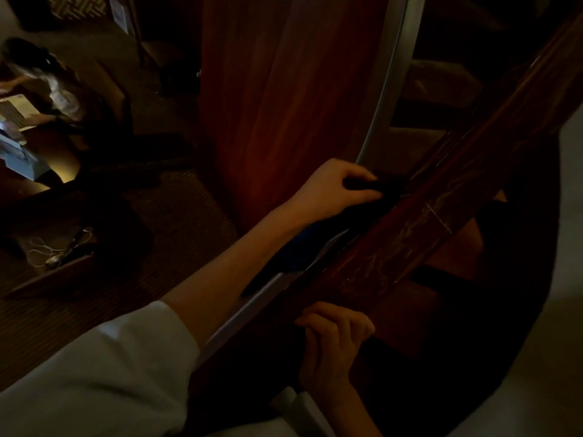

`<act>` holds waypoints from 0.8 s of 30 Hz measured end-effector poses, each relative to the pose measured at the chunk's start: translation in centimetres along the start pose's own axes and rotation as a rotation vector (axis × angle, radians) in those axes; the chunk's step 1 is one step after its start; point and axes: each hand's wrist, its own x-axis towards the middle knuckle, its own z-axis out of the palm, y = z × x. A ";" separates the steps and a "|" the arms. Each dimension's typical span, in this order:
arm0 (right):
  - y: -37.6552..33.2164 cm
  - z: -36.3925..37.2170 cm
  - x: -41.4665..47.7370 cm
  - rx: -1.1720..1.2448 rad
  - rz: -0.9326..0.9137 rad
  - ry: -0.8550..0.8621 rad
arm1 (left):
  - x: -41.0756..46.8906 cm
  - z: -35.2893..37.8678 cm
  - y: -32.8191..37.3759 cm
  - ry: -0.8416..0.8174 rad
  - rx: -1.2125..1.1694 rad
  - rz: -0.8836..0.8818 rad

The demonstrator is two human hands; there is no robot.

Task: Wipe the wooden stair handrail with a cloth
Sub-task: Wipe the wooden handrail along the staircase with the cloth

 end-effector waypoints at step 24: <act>-0.4 0.4 -0.4 0.055 0.043 0.013 | -13.6 1.2 -6.8 0.138 -0.306 -0.241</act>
